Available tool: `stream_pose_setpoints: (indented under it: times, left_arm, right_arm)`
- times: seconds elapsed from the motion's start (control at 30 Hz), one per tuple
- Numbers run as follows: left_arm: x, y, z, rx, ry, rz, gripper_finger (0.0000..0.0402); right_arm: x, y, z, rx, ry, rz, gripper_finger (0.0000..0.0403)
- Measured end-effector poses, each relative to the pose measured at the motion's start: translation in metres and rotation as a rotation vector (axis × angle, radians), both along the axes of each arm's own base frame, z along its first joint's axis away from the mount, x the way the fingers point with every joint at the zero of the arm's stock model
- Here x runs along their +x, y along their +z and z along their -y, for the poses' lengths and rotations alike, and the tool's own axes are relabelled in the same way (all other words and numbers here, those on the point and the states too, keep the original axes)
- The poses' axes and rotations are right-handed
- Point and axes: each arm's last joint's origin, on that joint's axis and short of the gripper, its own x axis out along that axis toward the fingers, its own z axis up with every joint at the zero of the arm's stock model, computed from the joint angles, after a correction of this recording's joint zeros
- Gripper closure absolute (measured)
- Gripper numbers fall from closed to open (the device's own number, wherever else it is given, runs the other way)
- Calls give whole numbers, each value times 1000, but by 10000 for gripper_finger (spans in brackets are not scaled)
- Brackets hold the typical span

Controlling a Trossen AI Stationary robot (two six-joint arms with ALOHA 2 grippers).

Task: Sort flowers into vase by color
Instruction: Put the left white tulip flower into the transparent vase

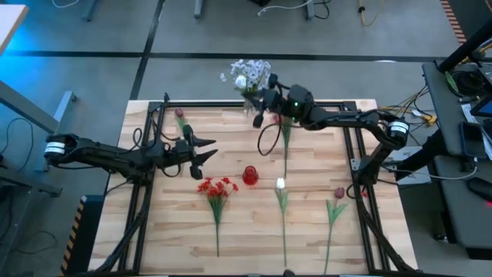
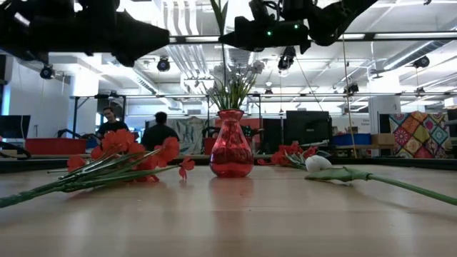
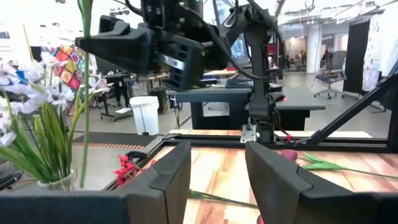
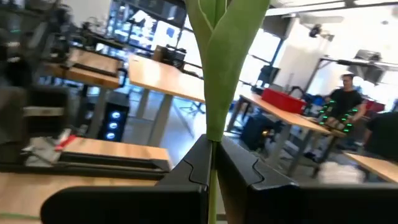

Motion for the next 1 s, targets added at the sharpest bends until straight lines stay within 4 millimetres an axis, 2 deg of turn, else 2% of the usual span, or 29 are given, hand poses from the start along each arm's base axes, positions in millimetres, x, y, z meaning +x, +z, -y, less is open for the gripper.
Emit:
stream_pose_setpoints:
  times: [0.2,0.5,1.0]
  left_arm:
    - [-5,-6,0,0,2,18,263]
    - [-4,-6,0,-1,2,18,263]
    - [-4,-7,0,-8,0,11,263]
  right_arm:
    - [-6,2,26,-42,-52,10,391]
    - [5,-13,51,-71,-91,-9,391]
    - [24,-47,68,23,-111,-49,390]
